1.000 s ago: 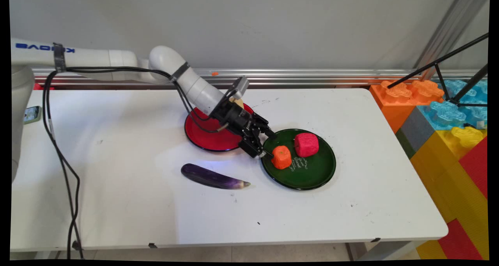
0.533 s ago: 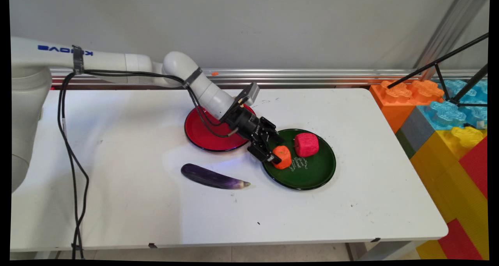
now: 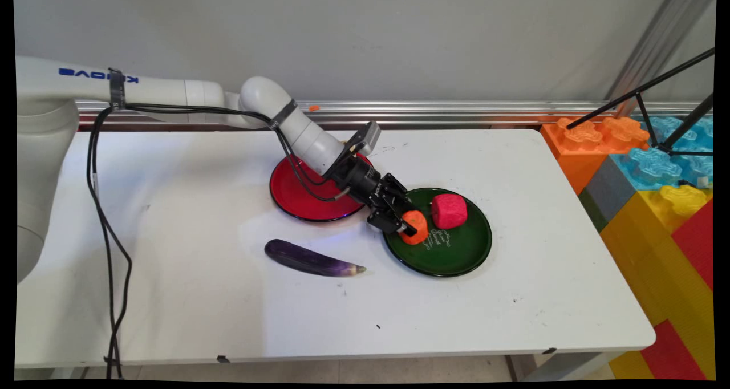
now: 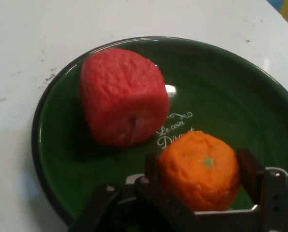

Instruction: Place the picked object on the table

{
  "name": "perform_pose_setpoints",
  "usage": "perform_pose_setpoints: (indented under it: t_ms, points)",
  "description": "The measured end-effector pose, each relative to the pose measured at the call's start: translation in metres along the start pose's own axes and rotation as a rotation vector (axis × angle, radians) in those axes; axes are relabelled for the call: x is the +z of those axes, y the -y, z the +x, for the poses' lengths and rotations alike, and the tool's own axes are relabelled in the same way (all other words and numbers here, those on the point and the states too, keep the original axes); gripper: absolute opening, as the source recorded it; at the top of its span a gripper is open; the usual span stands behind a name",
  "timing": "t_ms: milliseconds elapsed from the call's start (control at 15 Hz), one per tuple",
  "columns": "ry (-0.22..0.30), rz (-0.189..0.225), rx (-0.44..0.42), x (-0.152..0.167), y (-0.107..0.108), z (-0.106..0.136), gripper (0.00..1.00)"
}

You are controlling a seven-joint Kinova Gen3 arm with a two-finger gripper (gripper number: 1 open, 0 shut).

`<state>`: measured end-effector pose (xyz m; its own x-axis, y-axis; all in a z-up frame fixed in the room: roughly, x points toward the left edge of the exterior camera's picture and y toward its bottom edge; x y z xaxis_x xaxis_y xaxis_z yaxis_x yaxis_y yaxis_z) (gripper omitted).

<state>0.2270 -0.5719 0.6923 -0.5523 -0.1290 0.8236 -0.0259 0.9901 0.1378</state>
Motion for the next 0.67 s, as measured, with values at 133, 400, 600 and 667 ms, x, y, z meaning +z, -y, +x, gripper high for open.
perform_pose_setpoints:
  t_ms: [133, 400, 600, 667]
  points:
    - [-0.011, 0.005, -0.006, -0.007, -0.002, 0.001, 0.00]
    - [-0.047, 0.003, -0.027, -0.028, -0.013, 0.001, 0.00]
    - [-0.087, -0.014, -0.035, -0.049, -0.029, 0.001, 0.00]
    - [-0.101, -0.023, -0.030, -0.058, -0.035, 0.001, 0.00]
